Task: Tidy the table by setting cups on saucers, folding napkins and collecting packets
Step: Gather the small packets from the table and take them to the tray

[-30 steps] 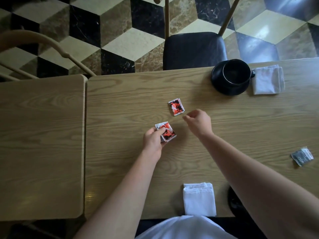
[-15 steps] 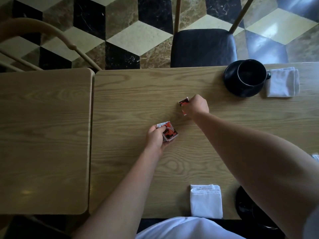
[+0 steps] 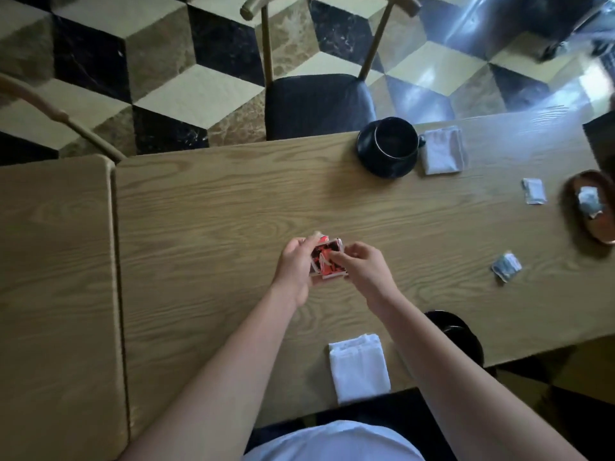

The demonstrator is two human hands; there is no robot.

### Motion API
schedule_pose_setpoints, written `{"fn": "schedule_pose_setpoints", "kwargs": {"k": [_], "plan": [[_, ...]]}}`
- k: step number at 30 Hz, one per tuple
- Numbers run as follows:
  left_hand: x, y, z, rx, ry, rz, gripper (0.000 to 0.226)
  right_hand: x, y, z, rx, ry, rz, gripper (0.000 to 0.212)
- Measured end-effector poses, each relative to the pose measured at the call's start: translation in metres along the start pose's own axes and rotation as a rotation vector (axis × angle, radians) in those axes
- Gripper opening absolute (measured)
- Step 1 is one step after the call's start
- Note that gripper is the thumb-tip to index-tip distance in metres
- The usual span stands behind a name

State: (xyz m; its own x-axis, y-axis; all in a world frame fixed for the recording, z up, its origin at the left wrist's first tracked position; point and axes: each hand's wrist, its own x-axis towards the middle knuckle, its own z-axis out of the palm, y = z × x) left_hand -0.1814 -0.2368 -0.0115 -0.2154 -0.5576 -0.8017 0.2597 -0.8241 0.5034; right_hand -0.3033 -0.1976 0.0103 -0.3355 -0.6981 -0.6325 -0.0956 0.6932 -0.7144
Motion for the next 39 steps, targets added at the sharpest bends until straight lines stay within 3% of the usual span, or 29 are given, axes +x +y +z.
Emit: {"fn": "schedule_pose_setpoints", "kwargs": {"k": [3, 7, 9, 13, 17, 23, 30, 32, 35, 39], "plan": [[-0.007, -0.016, 0.036, 0.091, -0.118, -0.024, 0.016, -0.005, 0.014, -0.039, 0.029, 0.074, 0.006, 0.025], [-0.005, -0.038, 0.094, 0.171, -0.176, -0.052, 0.023, -0.003, 0.031, -0.109, 0.188, 0.005, 0.058, 0.012], [-0.003, -0.051, 0.128, 0.214, -0.174, -0.078, 0.022, 0.001, 0.043, -0.154, 0.25, -0.003, 0.105, 0.018], [-0.001, -0.079, 0.187, 0.277, -0.17, -0.151, 0.023, 0.021, 0.09, -0.246, 0.346, 0.268, 0.214, 0.016], [0.0, -0.102, 0.22, 0.344, -0.153, -0.18, 0.022, 0.056, 0.141, -0.307, 0.197, 0.633, 0.434, 0.047], [-0.002, -0.115, 0.229, 0.412, -0.115, -0.169, 0.022, 0.093, 0.155, -0.313, 0.055, 0.726, 0.515, 0.06], [-0.01, -0.104, 0.215, 0.484, -0.108, -0.096, 0.021, 0.093, 0.153, -0.301, 0.08, 0.674, 0.466, 0.029], [-0.018, -0.1, 0.209, 0.478, -0.112, -0.071, 0.02, 0.075, 0.141, -0.291, 0.258, 0.643, 0.365, 0.016], [-0.04, -0.093, 0.2, 0.44, -0.152, -0.024, 0.016, 0.02, 0.117, -0.265, 0.575, 0.422, 0.192, 0.013], [-0.08, -0.093, 0.186, 0.497, -0.282, 0.062, 0.024, -0.083, 0.104, -0.222, 0.765, 0.274, 0.032, 0.006]]}}
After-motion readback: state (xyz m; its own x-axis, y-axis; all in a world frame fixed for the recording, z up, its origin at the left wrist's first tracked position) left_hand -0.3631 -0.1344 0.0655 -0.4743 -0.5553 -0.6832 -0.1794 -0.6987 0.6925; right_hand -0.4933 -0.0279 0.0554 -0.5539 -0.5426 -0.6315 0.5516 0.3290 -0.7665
